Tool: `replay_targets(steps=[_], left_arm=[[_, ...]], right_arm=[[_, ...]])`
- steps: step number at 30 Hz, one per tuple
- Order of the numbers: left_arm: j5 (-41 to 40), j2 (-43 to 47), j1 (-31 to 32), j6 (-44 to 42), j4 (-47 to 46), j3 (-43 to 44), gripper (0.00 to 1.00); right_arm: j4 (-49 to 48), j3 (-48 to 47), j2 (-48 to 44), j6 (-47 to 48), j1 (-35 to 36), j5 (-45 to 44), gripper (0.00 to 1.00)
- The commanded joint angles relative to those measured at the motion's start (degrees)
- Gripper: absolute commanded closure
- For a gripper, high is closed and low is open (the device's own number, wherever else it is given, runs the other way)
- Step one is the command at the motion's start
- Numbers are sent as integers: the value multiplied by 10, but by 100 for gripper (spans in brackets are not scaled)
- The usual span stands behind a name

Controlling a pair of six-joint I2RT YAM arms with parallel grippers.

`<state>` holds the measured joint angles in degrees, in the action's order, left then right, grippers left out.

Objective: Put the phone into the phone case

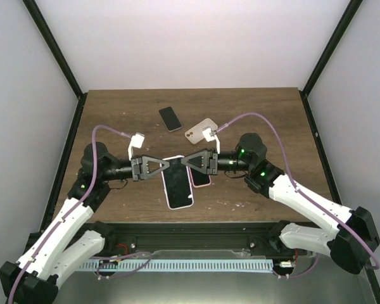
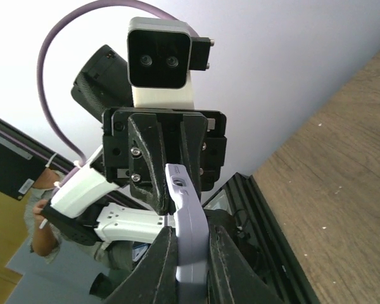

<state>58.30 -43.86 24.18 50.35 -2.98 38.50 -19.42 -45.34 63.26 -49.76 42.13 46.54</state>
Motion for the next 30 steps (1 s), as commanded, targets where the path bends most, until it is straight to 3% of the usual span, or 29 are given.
replay_targets(steps=[1, 6, 9, 13, 15, 17, 22, 30], left_arm=[[-18, -16, 2, -42, 80, 24, 100], [-34, -19, 2, -45, 78, 26, 100], [-31, -14, 2, -20, 38, 19, 100], [-17, -9, 2, 28, -38, -2, 100], [-17, -8, 2, 25, -33, -4, 100], [-22, -9, 2, 10, -9, -4, 100], [-43, -25, 2, -34, 72, 6, 100], [-35, -43, 2, -46, 85, 12, 100]], right_arm=[[13, -42, -6, 50, 1, -48, 99], [53, -58, -8, 69, 1, -50, 99], [57, -46, -10, 59, 1, -41, 79], [18, -11, -10, 25, 0, -19, 72], [-7, 1, -12, 11, 1, -15, 80], [-19, 2, -12, 7, 0, -14, 98], [42, -26, -18, 72, 7, -74, 99], [101, -40, -36, 180, 24, -149, 99]])
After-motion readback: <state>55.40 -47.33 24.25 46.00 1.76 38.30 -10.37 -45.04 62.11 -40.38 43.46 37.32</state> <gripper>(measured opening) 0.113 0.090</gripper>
